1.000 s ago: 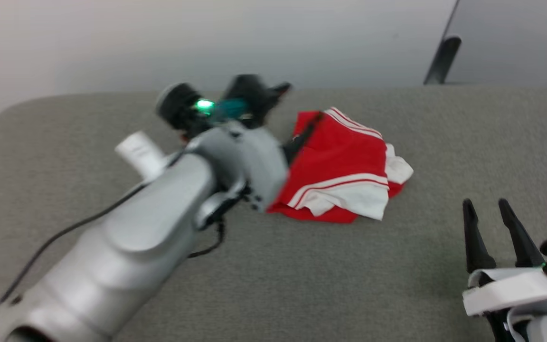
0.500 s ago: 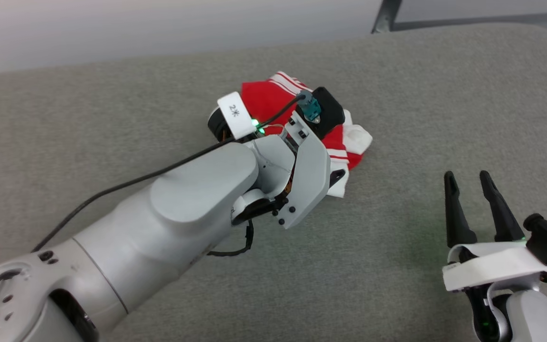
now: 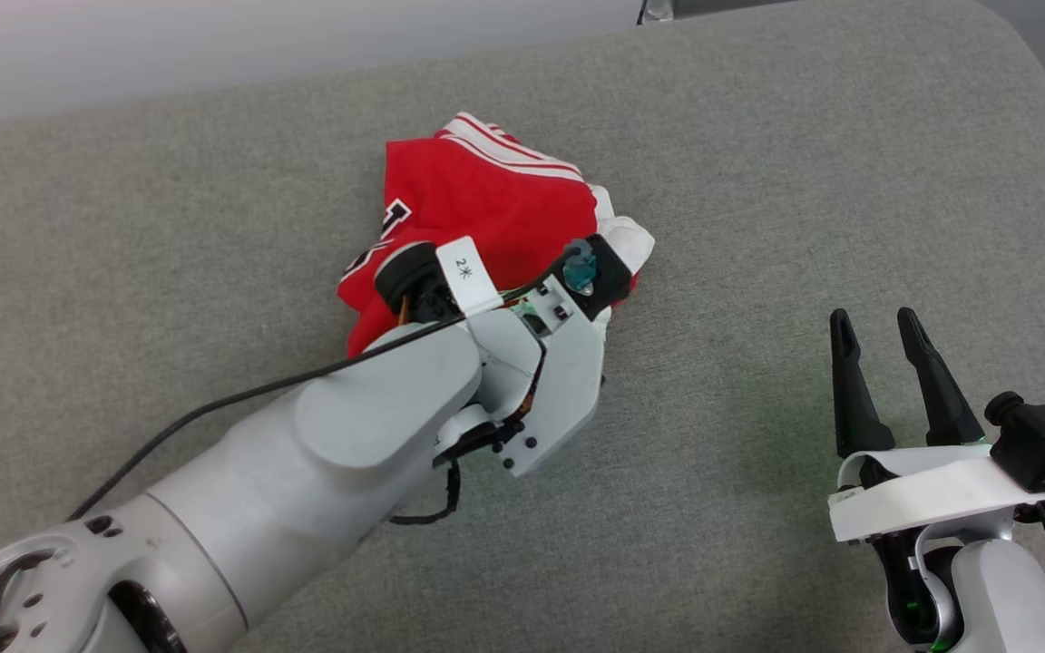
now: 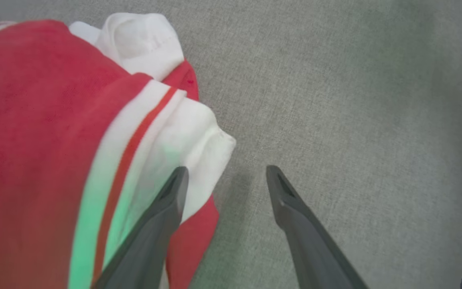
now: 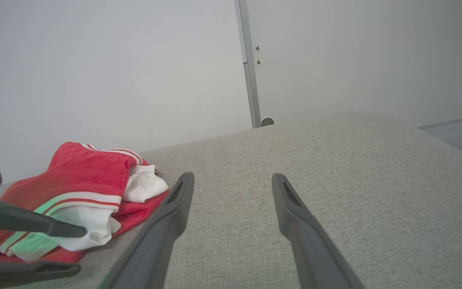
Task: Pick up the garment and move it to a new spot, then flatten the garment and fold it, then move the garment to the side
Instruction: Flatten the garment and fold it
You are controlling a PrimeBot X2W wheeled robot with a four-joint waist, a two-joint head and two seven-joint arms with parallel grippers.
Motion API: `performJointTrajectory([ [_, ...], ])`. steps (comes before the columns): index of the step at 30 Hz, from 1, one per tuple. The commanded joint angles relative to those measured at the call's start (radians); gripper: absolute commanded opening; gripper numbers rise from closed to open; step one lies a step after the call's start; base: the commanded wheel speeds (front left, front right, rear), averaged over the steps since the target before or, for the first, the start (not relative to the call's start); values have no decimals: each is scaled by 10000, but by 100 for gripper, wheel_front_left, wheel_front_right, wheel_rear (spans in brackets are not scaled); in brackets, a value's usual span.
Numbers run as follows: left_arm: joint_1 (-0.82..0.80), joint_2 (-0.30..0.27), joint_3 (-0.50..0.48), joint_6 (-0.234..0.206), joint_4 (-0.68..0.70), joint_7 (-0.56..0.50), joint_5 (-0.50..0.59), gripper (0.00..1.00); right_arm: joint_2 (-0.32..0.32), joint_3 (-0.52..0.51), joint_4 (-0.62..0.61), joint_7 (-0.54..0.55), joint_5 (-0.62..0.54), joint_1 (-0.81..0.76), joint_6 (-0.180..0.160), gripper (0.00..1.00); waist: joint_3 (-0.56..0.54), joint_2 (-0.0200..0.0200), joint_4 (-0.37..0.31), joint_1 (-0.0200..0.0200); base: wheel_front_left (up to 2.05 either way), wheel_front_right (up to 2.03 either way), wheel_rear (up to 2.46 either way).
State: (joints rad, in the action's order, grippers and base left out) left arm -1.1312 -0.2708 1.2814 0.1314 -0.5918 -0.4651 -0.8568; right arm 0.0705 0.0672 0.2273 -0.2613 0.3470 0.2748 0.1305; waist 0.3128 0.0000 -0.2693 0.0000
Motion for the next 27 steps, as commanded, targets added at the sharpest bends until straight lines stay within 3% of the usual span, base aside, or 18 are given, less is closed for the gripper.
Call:
performJointTrajectory([
  [1,65,-4,-13,-19,-47,66,121,100,-35,-22,-39,-52,-1,35,4,100,45,0,-30,0,0,0,0],
  [8,-109,135,-10,-19,-521,465,370,100,-67,35,-66,-52,20,158,4,100,202,0,-65,0,0,0,0],
  [9,-107,147,-12,-20,-566,494,381,82,-73,46,-69,-52,19,169,4,100,218,0,-68,0,0,0,0],
  [10,-108,165,-10,-19,-593,503,384,49,-82,56,-69,-53,23,181,4,100,231,0,-69,0,0,0,0],
  [12,-146,202,-11,-19,-644,630,371,40,-93,70,-62,-53,26,196,4,100,254,0,-66,0,0,0,0],
  [16,-248,293,-10,-19,-808,900,334,0,-103,76,-43,-53,22,171,4,100,253,0,-50,0,0,0,0],
  [22,-366,393,-12,-18,-797,1247,44,0,-107,-24,-29,-53,-44,68,4,100,146,0,85,0,0,0,0],
  [27,-669,367,-134,-18,-633,2050,-1322,0,-54,-192,7,-53,-121,-207,4,100,-192,0,426,0,0,0,0],
])
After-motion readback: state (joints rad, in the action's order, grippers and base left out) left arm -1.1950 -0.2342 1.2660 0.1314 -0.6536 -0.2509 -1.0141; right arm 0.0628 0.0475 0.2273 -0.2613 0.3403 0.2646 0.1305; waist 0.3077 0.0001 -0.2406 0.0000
